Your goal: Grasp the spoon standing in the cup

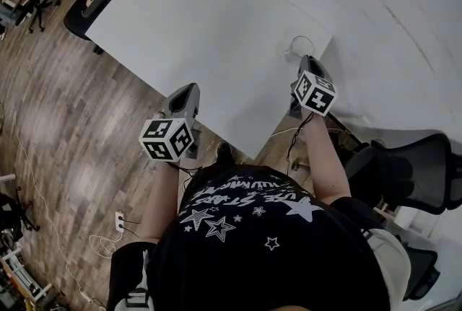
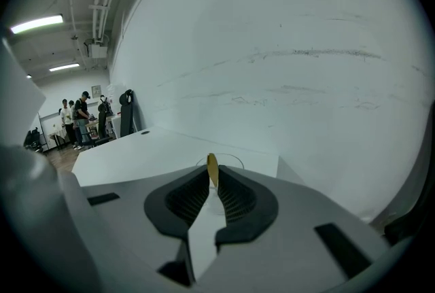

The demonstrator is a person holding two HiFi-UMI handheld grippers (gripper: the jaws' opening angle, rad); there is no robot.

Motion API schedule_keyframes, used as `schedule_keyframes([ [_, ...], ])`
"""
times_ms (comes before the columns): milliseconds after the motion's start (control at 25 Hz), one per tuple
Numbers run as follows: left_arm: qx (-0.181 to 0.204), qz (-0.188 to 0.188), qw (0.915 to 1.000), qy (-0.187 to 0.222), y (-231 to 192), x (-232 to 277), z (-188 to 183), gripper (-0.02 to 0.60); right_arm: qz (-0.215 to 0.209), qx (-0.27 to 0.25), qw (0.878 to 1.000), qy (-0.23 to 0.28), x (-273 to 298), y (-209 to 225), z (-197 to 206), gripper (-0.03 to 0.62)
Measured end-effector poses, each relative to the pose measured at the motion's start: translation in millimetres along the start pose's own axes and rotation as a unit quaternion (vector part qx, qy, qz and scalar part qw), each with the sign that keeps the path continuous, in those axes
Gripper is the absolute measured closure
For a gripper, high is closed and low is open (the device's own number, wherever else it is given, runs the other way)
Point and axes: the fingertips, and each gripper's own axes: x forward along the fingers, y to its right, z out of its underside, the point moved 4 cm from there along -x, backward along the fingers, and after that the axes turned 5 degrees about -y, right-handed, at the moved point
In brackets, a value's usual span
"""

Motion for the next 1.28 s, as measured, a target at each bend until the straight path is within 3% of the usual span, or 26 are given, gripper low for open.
schedule_keyframes([
  [760,0.017,0.015,0.9997,0.011,19.2,-7.5,-8.4,0.575,-0.021,-0.014,0.999,0.045,-25.3,2.3,-24.6,0.546],
  [1280,0.036,0.019,0.9984,0.040,45.9,-11.4,-22.2,0.575,-0.039,-0.026,0.994,0.097,-53.2,9.1,-56.6,0.546],
])
